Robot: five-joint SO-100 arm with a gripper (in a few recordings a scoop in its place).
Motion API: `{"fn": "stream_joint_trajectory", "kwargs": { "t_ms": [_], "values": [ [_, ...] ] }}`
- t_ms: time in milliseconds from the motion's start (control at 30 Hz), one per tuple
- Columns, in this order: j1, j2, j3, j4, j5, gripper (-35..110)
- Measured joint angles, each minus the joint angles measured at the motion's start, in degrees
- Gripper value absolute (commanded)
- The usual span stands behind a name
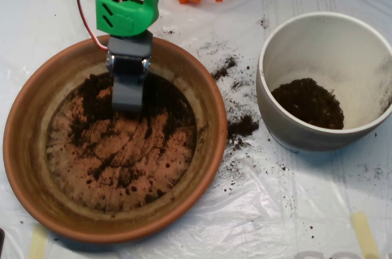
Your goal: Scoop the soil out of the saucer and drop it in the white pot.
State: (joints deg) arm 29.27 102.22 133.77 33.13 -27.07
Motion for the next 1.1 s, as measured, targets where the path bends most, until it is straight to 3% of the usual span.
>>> {"fn": "stream_joint_trajectory", "kwargs": {
  "t_ms": [200, 567, 833, 1100],
  "values": [
    [-4.04, 10.63, 1.23, 4.66, -0.53, -1],
    [-18.54, 34.01, -11.6, 28.48, 7.82, -1],
    [-27.6, 31.82, -24.61, 36.21, 11.51, -1],
    [-36.65, 18.19, -40.87, 41.31, 12.83, -1]
  ]
}}
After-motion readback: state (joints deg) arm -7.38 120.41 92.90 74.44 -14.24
